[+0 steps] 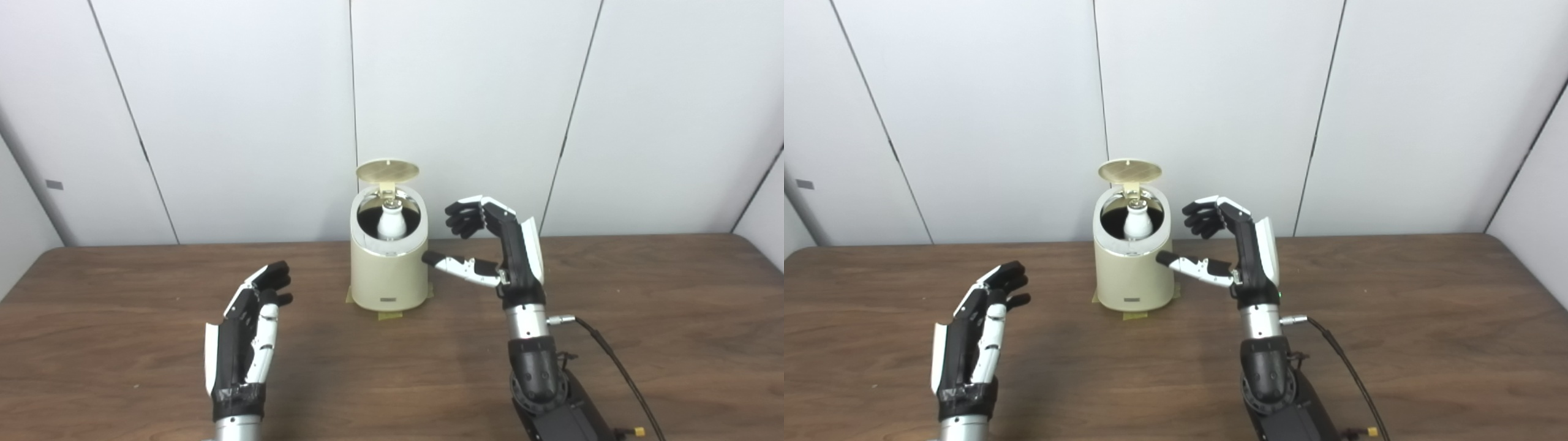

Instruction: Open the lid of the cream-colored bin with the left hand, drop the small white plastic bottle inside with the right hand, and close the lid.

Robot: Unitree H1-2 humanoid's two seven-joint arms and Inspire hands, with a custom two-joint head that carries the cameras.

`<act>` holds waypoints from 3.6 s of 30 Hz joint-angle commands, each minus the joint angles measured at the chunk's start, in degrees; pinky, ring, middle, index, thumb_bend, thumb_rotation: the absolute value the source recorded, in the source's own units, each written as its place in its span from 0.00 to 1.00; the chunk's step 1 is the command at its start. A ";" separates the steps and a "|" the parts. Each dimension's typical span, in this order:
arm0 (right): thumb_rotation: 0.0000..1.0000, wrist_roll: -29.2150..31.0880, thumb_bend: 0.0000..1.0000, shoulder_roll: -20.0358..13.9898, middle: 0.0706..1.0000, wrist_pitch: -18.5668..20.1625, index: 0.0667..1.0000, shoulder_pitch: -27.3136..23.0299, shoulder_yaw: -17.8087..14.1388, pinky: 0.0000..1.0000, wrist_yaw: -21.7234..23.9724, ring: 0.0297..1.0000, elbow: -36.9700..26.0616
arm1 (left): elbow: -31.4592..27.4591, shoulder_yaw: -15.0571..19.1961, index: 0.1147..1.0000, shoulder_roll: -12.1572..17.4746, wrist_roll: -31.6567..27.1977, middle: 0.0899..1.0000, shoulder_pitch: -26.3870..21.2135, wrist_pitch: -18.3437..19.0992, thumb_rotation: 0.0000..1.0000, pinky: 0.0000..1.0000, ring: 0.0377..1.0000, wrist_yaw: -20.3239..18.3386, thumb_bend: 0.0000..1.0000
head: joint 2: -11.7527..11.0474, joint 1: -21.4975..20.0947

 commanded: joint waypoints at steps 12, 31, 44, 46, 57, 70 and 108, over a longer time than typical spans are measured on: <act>0.51 12.83 0.59 -7.51 0.67 -2.40 0.68 8.92 1.01 0.60 4.22 0.65 -17.54 | -2.23 0.20 0.74 0.41 -2.77 0.77 -2.11 -2.15 0.63 0.71 0.77 -0.53 0.28 | 0.11 -0.07; 0.74 19.96 0.31 -0.56 0.75 -2.18 0.73 14.16 -6.90 0.69 18.23 0.74 -25.30 | -18.60 -1.29 0.79 5.95 2.87 0.82 -2.91 5.26 0.88 0.84 0.84 -5.06 0.51 | 0.54 0.13; 0.73 18.51 0.33 1.45 0.75 -1.84 0.74 13.72 -9.33 0.70 19.98 0.75 -24.88 | -26.74 -7.25 0.87 13.71 29.83 0.90 -26.24 29.05 0.99 0.89 0.93 -19.26 0.74 | 0.13 0.18; 0.74 18.47 0.33 1.65 0.76 -1.91 0.74 13.59 -9.49 0.70 20.20 0.75 -24.80 | -26.30 -9.46 0.88 14.00 34.10 0.91 -29.89 31.95 0.99 0.87 0.94 -22.24 0.77 | 0.13 0.10; 0.74 17.70 0.31 2.76 0.76 -2.41 0.74 13.90 -10.24 0.69 20.19 0.76 -25.12 | -11.43 -17.54 0.82 10.28 49.47 0.84 -42.29 36.55 0.89 0.97 0.92 -24.65 0.67 | 0.05 0.06; 0.73 18.52 0.31 3.28 0.75 -2.67 0.73 13.43 -10.32 0.67 20.55 0.74 -24.52 | 0.86 -20.96 0.84 11.80 56.06 0.86 -46.33 40.79 0.93 1.00 0.95 -28.55 0.72 | -0.21 -0.83; 0.73 18.79 0.32 4.41 0.75 -2.65 0.73 13.24 -10.49 0.68 20.86 0.74 -25.74 | -1.09 -21.46 0.80 11.48 57.55 0.84 -42.31 41.23 0.90 1.00 0.94 -32.43 0.76 | -0.11 -1.52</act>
